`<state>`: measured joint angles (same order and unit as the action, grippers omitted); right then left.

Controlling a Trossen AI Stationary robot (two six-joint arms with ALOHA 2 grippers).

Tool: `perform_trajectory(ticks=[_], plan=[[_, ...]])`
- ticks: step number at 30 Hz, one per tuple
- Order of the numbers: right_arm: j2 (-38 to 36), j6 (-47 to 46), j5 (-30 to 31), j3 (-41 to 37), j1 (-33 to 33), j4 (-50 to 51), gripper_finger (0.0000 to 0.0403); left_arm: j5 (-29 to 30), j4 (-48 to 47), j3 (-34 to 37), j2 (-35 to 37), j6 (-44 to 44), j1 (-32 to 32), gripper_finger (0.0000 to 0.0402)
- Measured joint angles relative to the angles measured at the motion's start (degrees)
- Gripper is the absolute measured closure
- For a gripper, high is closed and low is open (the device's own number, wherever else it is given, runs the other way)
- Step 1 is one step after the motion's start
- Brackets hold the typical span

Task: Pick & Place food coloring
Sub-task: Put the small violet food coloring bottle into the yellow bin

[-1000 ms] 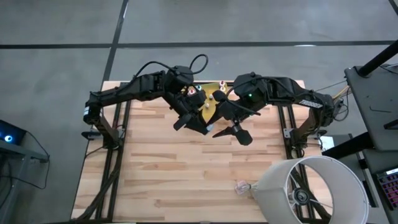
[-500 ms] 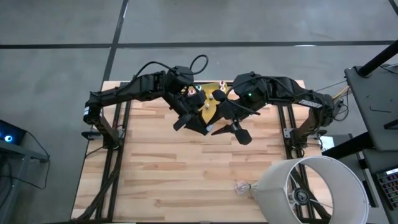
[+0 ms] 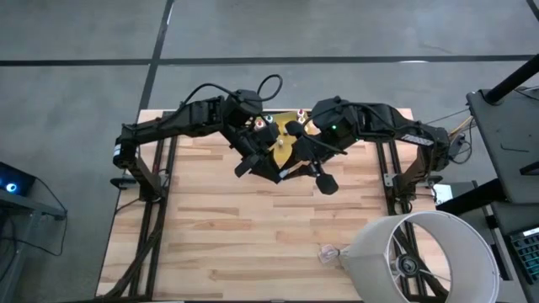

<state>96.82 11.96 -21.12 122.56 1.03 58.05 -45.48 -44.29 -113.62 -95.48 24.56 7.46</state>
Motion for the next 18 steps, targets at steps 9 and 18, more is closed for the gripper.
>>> perform_trajectory(ticks=[9,18], plan=[[-0.07,-0.24,0.03,0.00,-0.07,0.09,0.0342,0.04,0.09,0.00,0.00,-0.43,0.11,0.0339],[-0.25,-1.04,0.09,-0.02,-0.18,2.91,0.0343,-2.36,-3.89,0.00,0.00,-2.53,1.18,0.0258]])
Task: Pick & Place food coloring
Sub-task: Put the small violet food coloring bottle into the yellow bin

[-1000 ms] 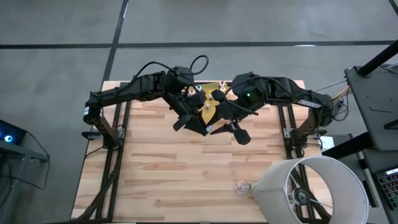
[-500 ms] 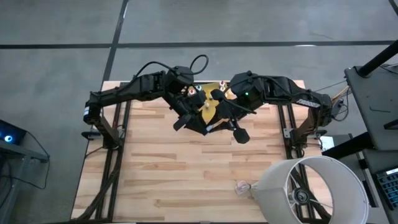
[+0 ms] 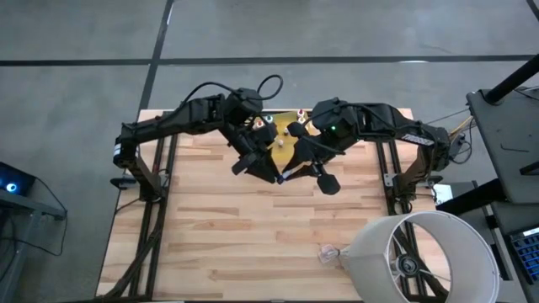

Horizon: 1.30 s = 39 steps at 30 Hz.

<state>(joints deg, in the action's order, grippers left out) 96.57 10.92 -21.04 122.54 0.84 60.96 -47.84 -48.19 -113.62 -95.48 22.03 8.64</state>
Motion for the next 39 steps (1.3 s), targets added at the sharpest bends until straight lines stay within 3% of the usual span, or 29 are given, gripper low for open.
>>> perform_trajectory(ticks=[4,14,25,30,39], plan=[[0.03,-0.03,0.17,0.00,-0.47,1.89,0.0343,0.00,-4.75,0.00,0.00,-4.88,1.29,0.0239],[0.20,-4.18,0.24,0.00,-3.98,4.91,0.0344,5.49,-13.75,0.00,0.47,-11.37,3.51,0.0236],[1.96,-4.51,0.35,-0.90,-7.21,6.20,0.0344,15.31,-19.17,0.50,4.33,-15.76,3.69,0.0240],[3.28,-4.50,0.42,-0.90,-7.71,6.20,0.0344,21.11,-22.87,0.50,6.26,-17.38,3.77,0.0277],[5.75,-7.25,1.70,-0.95,-10.41,6.33,0.0344,26.20,-23.62,0.52,10.13,-17.45,4.04,0.0390]])
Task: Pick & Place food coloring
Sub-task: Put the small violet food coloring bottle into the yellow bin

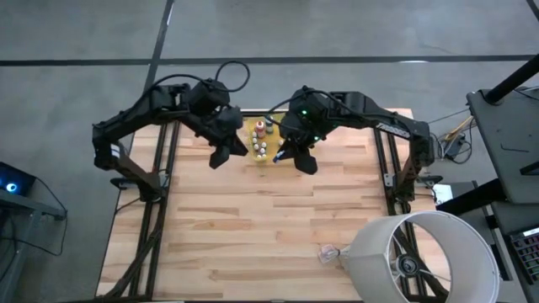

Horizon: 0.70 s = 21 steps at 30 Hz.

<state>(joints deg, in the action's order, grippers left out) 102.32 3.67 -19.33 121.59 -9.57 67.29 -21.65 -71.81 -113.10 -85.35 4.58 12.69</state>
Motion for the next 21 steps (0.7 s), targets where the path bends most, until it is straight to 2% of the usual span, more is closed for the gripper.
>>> perform_trajectory(ticks=[4,10,15,21], plan=[[0.84,-1.00,-0.04,-0.01,-1.69,0.08,0.0344,2.53,-0.40,0.11,1.19,-0.46,0.00,0.0400],[2.69,-2.26,-0.04,-0.01,-5.15,0.28,0.0344,3.21,-0.45,3.10,3.91,-1.49,0.00,0.0401],[4.55,-4.85,-0.02,0.01,-8.39,0.26,0.0344,3.80,3.29,9.04,7.89,-1.42,0.00,0.0401],[7.65,-6.56,1.77,0.01,-10.48,0.97,0.0344,4.38,13.49,19.05,13.69,0.51,0.00,0.0401]])
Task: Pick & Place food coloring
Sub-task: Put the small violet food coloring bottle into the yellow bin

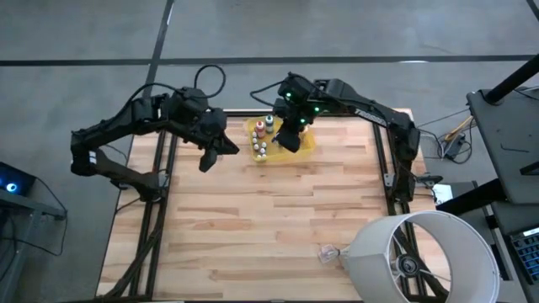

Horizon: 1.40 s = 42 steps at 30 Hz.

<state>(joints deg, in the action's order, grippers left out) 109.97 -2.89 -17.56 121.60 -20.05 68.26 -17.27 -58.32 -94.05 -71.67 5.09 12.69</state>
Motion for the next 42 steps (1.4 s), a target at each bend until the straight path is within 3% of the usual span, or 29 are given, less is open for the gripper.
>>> perform_trajectory(ticks=[11,18,25,37,42], plan=[[6.96,6.29,3.41,0.00,-0.13,1.86,0.0344,1.05,13.70,18.85,8.51,4.30,0.00,0.0401],[10.49,13.77,4.67,0.00,-0.76,1.91,0.0344,1.71,21.33,26.05,10.66,6.47,0.00,0.0401],[13.95,15.28,4.68,0.00,-2.77,1.85,0.0344,1.92,32.55,28.23,14.09,5.93,0.00,0.0401],[16.67,16.65,5.91,0.00,-5.78,-0.12,0.0344,2.62,32.92,28.64,17.31,3.29,0.00,0.0401],[17.78,16.63,5.77,0.00,-5.69,-1.32,0.0344,5.75,32.88,28.64,17.20,3.16,-0.02,0.0401]])
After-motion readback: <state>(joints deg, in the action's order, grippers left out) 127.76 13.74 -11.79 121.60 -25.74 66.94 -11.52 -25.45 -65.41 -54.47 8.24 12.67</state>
